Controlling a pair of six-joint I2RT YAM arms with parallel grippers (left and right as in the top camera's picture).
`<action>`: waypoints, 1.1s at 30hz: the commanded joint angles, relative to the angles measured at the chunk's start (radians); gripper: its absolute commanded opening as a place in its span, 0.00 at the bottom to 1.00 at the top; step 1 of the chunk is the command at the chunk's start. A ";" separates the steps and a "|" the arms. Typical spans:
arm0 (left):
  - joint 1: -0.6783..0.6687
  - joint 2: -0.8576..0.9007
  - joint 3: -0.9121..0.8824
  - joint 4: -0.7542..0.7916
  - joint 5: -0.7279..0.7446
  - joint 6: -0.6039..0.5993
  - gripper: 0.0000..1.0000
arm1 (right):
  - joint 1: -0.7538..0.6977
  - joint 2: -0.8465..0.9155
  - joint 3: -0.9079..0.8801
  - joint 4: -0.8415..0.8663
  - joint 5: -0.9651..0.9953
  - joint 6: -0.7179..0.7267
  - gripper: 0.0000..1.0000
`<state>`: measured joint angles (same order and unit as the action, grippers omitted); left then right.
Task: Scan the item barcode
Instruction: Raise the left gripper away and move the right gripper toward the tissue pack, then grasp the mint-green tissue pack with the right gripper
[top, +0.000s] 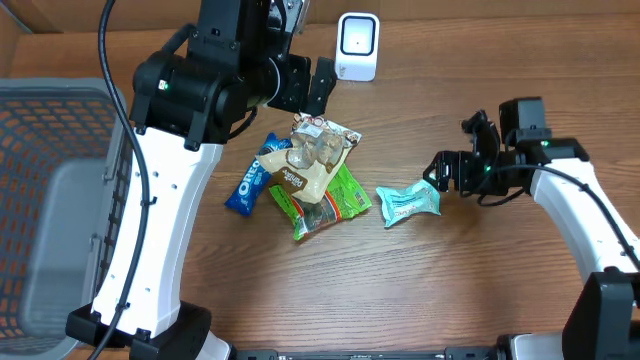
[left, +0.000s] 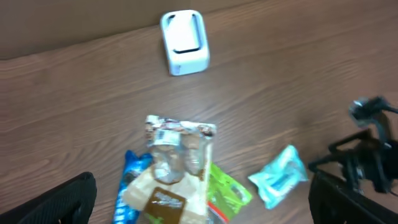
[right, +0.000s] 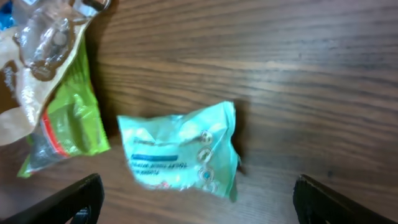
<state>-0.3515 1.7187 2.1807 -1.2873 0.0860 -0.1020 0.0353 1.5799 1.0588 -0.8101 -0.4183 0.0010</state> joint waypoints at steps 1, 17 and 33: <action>0.029 0.009 0.005 -0.005 -0.141 -0.046 1.00 | 0.003 -0.005 -0.061 0.045 -0.003 -0.001 1.00; 0.285 0.010 0.000 -0.068 -0.090 -0.116 1.00 | 0.005 -0.005 -0.272 0.338 -0.108 0.000 0.92; 0.285 0.047 -0.008 -0.093 -0.041 -0.157 1.00 | 0.005 0.001 -0.353 0.465 -0.111 0.086 0.74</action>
<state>-0.0601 1.7611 2.1792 -1.3808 0.0303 -0.2379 0.0353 1.5799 0.7326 -0.3748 -0.5201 0.0788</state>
